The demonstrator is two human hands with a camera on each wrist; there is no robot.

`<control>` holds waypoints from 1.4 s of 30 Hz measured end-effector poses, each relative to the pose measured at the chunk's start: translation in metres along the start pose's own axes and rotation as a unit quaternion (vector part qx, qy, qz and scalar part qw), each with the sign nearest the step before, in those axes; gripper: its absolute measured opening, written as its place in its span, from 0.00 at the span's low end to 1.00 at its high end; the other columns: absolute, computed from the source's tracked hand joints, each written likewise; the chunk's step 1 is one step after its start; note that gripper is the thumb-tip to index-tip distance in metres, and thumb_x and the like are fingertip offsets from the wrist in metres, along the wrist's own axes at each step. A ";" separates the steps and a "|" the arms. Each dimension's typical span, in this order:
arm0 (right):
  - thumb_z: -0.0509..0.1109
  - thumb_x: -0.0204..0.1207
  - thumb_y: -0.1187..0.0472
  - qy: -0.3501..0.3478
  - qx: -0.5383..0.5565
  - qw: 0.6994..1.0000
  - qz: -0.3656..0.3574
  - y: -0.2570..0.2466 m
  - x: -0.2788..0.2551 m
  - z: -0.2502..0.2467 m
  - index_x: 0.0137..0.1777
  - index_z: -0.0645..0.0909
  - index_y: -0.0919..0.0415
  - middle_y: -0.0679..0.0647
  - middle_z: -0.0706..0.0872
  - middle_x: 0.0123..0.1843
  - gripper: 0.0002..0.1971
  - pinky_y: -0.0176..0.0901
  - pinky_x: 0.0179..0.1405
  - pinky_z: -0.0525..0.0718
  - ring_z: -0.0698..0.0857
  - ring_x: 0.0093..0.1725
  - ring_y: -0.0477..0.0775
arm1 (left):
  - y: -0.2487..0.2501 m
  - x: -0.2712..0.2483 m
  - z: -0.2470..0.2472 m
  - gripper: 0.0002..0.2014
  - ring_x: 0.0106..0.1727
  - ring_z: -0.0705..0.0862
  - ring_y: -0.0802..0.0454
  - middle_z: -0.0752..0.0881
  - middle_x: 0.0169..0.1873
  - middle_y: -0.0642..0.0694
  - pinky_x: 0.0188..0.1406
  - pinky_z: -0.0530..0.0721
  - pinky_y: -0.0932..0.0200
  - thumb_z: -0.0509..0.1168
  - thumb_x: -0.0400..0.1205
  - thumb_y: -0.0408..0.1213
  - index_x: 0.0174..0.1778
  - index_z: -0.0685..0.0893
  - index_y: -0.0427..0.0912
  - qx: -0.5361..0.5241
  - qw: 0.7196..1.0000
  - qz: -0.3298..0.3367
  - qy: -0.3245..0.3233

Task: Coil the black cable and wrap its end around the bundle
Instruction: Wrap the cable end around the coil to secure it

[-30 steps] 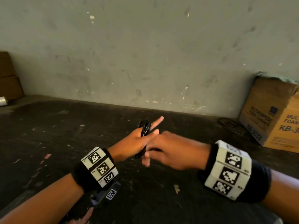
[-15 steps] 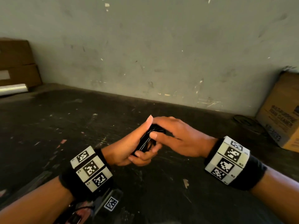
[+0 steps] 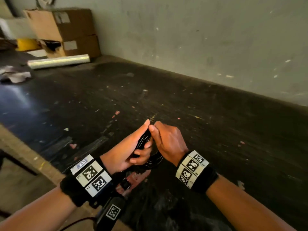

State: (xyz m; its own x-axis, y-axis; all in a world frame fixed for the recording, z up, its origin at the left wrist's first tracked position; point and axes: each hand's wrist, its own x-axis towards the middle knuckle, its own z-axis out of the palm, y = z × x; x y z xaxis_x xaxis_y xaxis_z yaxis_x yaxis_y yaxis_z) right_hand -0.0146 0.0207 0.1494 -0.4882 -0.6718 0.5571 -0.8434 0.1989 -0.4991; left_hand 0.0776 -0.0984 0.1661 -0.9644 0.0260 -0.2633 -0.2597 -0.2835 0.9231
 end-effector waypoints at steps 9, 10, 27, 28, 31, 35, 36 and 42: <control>0.34 0.79 0.36 -0.058 -0.004 0.997 0.049 -0.006 0.015 0.110 0.37 0.76 0.63 0.59 0.84 0.30 0.37 0.49 0.29 0.76 0.83 0.28 0.62 | -0.022 -0.010 -0.090 0.22 0.21 0.74 0.51 0.73 0.18 0.46 0.28 0.74 0.58 0.54 0.85 0.50 0.30 0.78 0.41 0.067 0.980 -0.055 0.181; 0.35 0.79 0.36 -0.070 -0.007 0.996 0.057 -0.005 0.015 0.117 0.38 0.76 0.62 0.58 0.83 0.30 0.36 0.50 0.29 0.77 0.83 0.28 0.61 | -0.023 -0.011 -0.097 0.20 0.23 0.75 0.51 0.75 0.20 0.45 0.28 0.74 0.57 0.55 0.85 0.48 0.32 0.80 0.41 0.062 0.980 -0.062 0.181; 0.65 0.79 0.56 -0.203 -0.011 0.921 0.333 0.056 -0.014 0.145 0.49 0.86 0.55 0.51 0.90 0.50 0.08 0.50 0.56 0.84 0.87 0.50 0.44 | -0.051 -0.001 -0.221 0.13 0.11 0.66 0.61 0.72 0.15 0.49 0.11 0.60 0.69 0.67 0.78 0.34 0.26 0.81 0.38 0.049 0.936 -0.045 0.346; 0.67 0.77 0.55 -0.237 -0.026 0.914 0.329 0.054 -0.020 0.150 0.51 0.86 0.53 0.51 0.88 0.53 0.08 0.52 0.57 0.84 0.86 0.52 0.47 | -0.051 -0.004 -0.227 0.12 0.11 0.66 0.62 0.73 0.15 0.49 0.11 0.60 0.69 0.67 0.79 0.34 0.28 0.82 0.38 0.048 0.937 -0.049 0.343; 0.70 0.73 0.50 -0.299 -0.049 0.900 0.312 0.040 -0.030 0.167 0.58 0.83 0.49 0.49 0.81 0.56 0.14 0.52 0.58 0.82 0.83 0.54 0.49 | -0.059 -0.009 -0.237 0.10 0.11 0.63 0.62 0.69 0.12 0.53 0.11 0.59 0.68 0.66 0.79 0.32 0.31 0.82 0.36 0.045 0.945 -0.047 0.320; 0.67 0.72 0.57 -0.354 -0.080 0.890 0.276 0.031 -0.030 0.183 0.61 0.81 0.48 0.48 0.78 0.60 0.17 0.53 0.60 0.81 0.82 0.60 0.53 | -0.065 -0.004 -0.230 0.13 0.12 0.62 0.62 0.63 0.12 0.56 0.12 0.59 0.68 0.66 0.79 0.31 0.28 0.79 0.40 0.044 0.960 -0.043 0.273; 0.66 0.73 0.59 -0.356 -0.084 0.888 0.279 0.031 -0.029 0.184 0.60 0.82 0.50 0.49 0.79 0.59 0.16 0.53 0.61 0.81 0.82 0.59 0.54 | -0.065 -0.001 -0.228 0.16 0.12 0.62 0.62 0.63 0.12 0.56 0.12 0.59 0.68 0.66 0.79 0.31 0.24 0.78 0.44 0.037 0.962 -0.044 0.268; 0.71 0.74 0.62 -0.189 -0.048 0.938 0.287 0.027 -0.009 0.151 0.55 0.88 0.57 0.54 0.90 0.54 0.11 0.49 0.64 0.80 0.86 0.58 0.50 | -0.058 0.022 -0.199 0.18 0.14 0.67 0.60 0.68 0.14 0.52 0.14 0.63 0.68 0.67 0.78 0.29 0.21 0.80 0.44 0.078 0.983 -0.012 0.164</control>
State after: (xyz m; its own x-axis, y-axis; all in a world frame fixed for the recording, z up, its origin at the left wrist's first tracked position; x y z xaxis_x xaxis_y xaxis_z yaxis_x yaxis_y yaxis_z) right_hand 0.0007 -0.0755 0.0306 -0.7688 -0.6358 -0.0686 -0.4918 0.6563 -0.5722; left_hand 0.0812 -0.2724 0.0509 -0.8961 -0.2873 -0.3383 -0.3118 -0.1350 0.9405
